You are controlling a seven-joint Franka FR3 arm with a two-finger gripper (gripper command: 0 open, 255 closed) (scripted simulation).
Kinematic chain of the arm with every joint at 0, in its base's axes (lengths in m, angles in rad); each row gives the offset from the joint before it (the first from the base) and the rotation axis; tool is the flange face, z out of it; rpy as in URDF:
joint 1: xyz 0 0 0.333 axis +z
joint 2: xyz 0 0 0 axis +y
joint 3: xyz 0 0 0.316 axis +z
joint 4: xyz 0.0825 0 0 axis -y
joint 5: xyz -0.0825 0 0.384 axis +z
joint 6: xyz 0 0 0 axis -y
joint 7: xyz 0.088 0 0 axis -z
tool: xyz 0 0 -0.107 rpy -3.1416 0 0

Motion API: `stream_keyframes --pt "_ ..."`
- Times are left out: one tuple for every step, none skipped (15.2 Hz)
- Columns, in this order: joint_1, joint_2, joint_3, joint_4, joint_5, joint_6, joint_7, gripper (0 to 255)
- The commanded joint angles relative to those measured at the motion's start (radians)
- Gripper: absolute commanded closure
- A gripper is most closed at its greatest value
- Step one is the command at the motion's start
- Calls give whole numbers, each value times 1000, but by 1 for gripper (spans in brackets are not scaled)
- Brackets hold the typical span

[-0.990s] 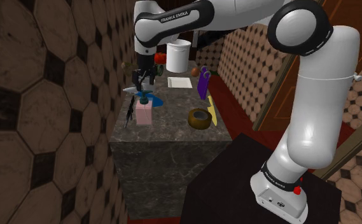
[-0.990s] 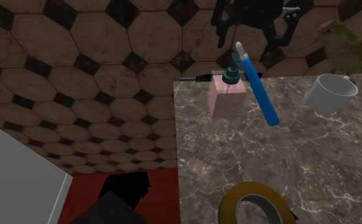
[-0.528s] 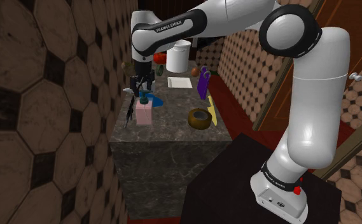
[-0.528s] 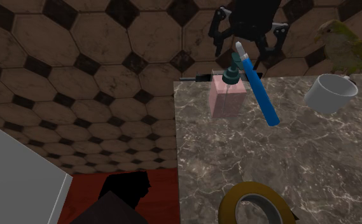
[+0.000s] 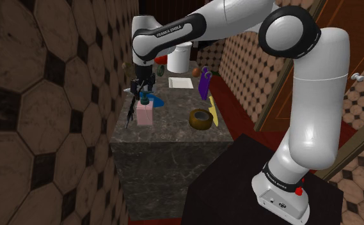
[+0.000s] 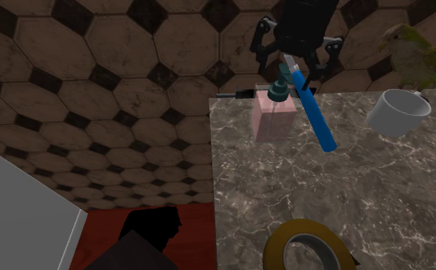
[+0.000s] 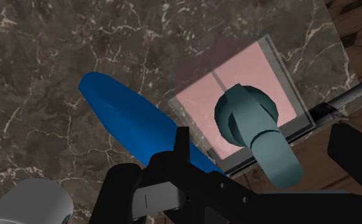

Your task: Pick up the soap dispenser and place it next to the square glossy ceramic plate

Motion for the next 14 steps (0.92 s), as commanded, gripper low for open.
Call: stream_keyframes --pt "0 0 0 0 0 0 0 0" --pt "0 0 0 0 0 0 0 255" --pt "0 0 0 0 0 0 0 255" --pt "0 0 0 0 0 0 0 255" --pt "0 0 0 0 0 0 0 255" --pt "0 1 0 2 0 -1 0 255" --pt "0 1 0 2 0 -1 0 255" --pt "0 0 0 0 0 0 0 255" --pt "0 1 0 1 0 0 0 255" --pt "0 1 0 0 0 0 0 255" --pt "0 0 0 0 0 0 0 255" --pt "0 -4 0 7 0 -11 0 255" --pt "0 -8 1 15 1 -23 0 255" --pt "0 -12 1 23 1 -35 1 255"
